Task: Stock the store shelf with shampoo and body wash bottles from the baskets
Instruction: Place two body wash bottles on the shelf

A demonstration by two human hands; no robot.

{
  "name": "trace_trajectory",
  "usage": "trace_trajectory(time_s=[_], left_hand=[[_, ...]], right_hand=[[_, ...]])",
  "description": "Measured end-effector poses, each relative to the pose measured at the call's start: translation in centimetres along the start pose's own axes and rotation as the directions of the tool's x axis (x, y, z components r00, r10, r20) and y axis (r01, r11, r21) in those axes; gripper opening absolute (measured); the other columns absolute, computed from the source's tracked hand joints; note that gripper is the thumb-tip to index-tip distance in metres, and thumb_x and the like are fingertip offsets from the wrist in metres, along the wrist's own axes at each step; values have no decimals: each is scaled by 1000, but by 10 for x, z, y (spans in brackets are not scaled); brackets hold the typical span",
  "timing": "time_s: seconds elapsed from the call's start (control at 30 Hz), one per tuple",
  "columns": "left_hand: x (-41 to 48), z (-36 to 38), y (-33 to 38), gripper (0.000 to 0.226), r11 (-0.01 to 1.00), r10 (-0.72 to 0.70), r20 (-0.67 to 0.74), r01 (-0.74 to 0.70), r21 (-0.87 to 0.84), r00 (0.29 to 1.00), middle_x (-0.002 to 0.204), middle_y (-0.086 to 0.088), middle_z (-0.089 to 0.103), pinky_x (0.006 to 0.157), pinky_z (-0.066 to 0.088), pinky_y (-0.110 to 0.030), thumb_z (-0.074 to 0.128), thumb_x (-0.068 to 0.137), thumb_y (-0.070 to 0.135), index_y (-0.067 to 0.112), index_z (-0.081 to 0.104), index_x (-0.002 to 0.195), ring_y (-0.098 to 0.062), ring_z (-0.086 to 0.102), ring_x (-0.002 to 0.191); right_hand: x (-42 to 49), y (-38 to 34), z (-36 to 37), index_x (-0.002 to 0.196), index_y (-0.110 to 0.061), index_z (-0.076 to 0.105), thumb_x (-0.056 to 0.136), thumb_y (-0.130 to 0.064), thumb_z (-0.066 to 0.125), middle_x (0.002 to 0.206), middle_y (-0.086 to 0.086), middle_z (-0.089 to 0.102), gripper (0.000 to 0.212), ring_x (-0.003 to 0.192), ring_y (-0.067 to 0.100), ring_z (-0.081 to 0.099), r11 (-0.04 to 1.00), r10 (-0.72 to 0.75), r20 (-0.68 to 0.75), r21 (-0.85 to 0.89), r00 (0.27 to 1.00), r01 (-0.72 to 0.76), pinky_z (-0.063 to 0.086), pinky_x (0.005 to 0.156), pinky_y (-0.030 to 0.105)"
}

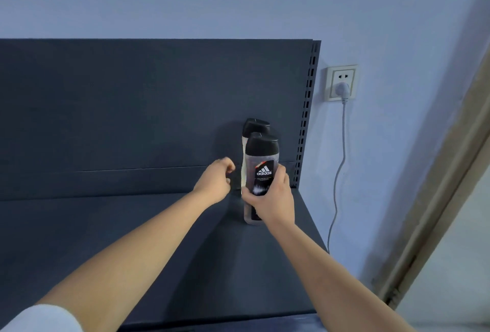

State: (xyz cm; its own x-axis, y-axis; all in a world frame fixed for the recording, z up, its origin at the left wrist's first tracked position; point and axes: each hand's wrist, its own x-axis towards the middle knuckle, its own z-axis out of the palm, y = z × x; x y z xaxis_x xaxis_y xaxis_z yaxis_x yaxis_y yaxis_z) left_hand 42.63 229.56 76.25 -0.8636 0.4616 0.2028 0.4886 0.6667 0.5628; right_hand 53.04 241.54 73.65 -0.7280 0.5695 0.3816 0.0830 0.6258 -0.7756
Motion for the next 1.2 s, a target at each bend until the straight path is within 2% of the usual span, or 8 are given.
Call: trace_trajectory(time_s=[0.07, 0.2, 0.43, 0.63, 0.77, 0.87, 1.03, 1.2], left_hand=[[-4, 0, -1, 39, 997, 27, 149, -15, -82, 988, 108, -4, 64, 82, 52, -35, 49, 82, -11, 20, 55, 104, -17, 59, 84], [-14, 4, 6, 56, 983, 78, 283, -26, -182, 956, 113, 2, 67, 93, 52, -32, 74, 77, 0, 19, 54, 125, -16, 63, 104], [-21, 11, 8, 61, 991, 75, 216, -50, -120, 974, 124, -8, 61, 97, 48, -30, 74, 80, 11, 18, 44, 134, -19, 60, 109], [-21, 14, 8, 53, 988, 47, 215, -13, -155, 976, 111, 2, 65, 94, 51, -46, 74, 82, 21, 27, 44, 126, -17, 64, 102], [-38, 18, 8, 43, 997, 50, 119, -43, -68, 992, 123, -2, 58, 90, 49, -48, 65, 90, 24, 22, 44, 128, -21, 58, 109], [-58, 13, 1, 65, 996, -15, 108, 5, 94, 994, 145, -7, 41, 94, 47, -47, 57, 95, 34, 27, 23, 149, -28, 50, 124], [-103, -34, -23, 90, 968, -121, 84, 98, 231, 989, 157, -6, 21, 100, 43, -45, 64, 88, 47, 20, 8, 154, -26, 33, 139], [-174, -110, -67, 84, 922, -108, -67, 125, 367, 992, 156, -5, 28, 97, 44, -45, 45, 92, 63, 19, 9, 154, -26, 36, 137]], right_hand=[[5, -3, 5, 117, -19, 35, 67, -46, 78, 107, -5, 45, 71, 99, 21, 55, 1000, 3, 15, 5, 1000, -3, 51, 72, 37], [10, -6, 13, 118, -18, 34, 66, -43, 79, 106, -5, 43, 73, 99, 23, 55, 1000, 2, -1, 19, 1000, -2, 49, 70, 37], [15, -6, 17, 113, -18, 34, 66, -43, 79, 107, -1, 45, 70, 93, 26, 58, 999, 15, 16, 41, 1000, -15, 50, 66, 38], [22, -5, 17, 116, -15, 34, 68, -42, 78, 112, 3, 47, 70, 95, 27, 57, 999, 25, 8, 34, 1000, -26, 49, 68, 39], [23, -5, 17, 116, -15, 34, 67, -42, 78, 116, 3, 46, 71, 98, 27, 56, 998, 47, 18, 41, 999, -47, 52, 74, 42], [22, -6, 17, 121, -12, 34, 69, -38, 79, 122, 5, 46, 74, 105, 27, 54, 995, 62, 34, 80, 997, -65, 48, 76, 38], [2, 1, 12, 140, -13, 25, 64, -52, 83, 139, 6, 41, 103, 126, 24, 43, 985, 156, 58, 68, 986, -160, 41, 94, 37], [-50, -27, 27, 152, -1, -3, 78, -45, 74, 159, 17, 7, 115, 147, 28, 7, 969, 237, -72, -61, 969, -241, 12, 119, 36]])
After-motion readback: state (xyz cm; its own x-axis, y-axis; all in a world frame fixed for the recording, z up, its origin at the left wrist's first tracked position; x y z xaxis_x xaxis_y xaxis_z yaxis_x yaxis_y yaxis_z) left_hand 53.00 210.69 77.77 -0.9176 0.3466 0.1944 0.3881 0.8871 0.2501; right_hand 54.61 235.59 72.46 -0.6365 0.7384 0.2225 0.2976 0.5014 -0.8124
